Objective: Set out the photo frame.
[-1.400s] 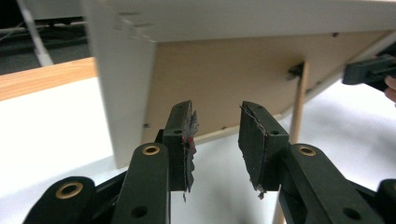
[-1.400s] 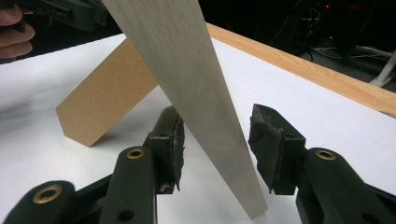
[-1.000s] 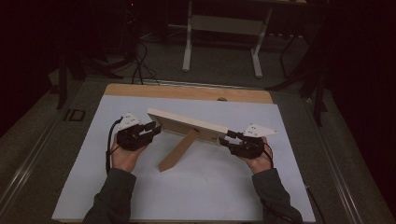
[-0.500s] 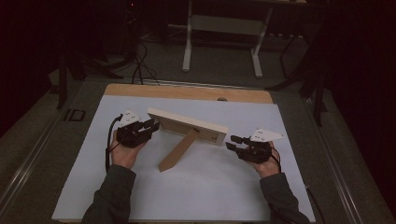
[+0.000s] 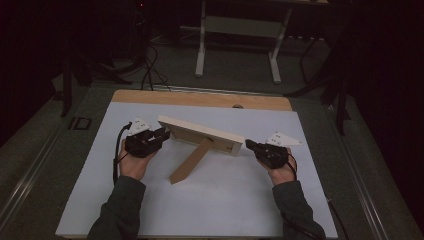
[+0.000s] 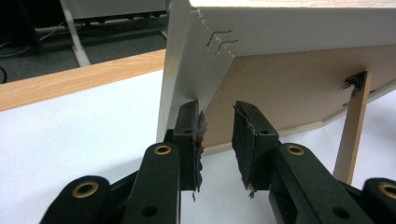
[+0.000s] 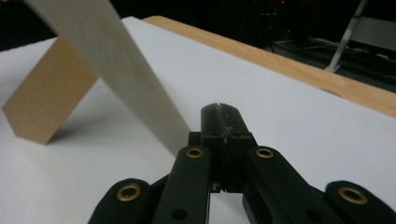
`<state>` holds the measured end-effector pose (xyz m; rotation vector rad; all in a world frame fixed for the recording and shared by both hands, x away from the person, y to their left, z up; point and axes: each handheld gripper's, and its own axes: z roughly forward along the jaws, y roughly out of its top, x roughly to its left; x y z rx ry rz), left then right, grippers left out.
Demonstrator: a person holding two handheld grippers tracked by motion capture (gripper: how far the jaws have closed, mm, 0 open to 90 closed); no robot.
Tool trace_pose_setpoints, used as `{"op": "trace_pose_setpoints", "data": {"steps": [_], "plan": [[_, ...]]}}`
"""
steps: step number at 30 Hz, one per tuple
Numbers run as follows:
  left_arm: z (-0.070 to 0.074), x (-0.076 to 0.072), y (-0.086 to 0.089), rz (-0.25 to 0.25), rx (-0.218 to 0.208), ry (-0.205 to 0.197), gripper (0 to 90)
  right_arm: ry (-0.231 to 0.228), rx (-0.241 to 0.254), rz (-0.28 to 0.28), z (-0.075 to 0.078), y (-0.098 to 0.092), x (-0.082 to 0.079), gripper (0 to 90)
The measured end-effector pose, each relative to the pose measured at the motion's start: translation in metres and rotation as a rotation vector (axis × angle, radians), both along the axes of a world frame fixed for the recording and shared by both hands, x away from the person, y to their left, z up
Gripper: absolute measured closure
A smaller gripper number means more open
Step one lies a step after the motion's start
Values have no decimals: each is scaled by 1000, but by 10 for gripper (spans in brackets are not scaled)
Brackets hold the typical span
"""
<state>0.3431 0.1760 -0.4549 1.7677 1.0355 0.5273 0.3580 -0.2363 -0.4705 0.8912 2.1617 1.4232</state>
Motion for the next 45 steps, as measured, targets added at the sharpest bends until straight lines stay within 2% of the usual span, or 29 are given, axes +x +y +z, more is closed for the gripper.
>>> {"op": "trace_pose_setpoints", "data": {"steps": [3,9,17,20,24,38,45], "plan": [[0,0,0,2,-4,1,752,-9,6,9,4,8,1,897],[3,0,-2,-6,-4,0,803,-8,11,17,5,11,1,896],[12,-2,-10,-24,-16,-30,871,-10,17,32,8,14,2,896],[17,-2,-14,-31,-8,-33,896,-12,17,35,9,14,1,896],[20,-3,-18,-40,11,-34,900,-14,24,37,10,15,2,896],[23,1,-34,-61,9,-15,900,-15,31,56,12,16,1,896],[25,3,-47,-88,29,-9,900,-12,40,66,15,18,0,896]]}}
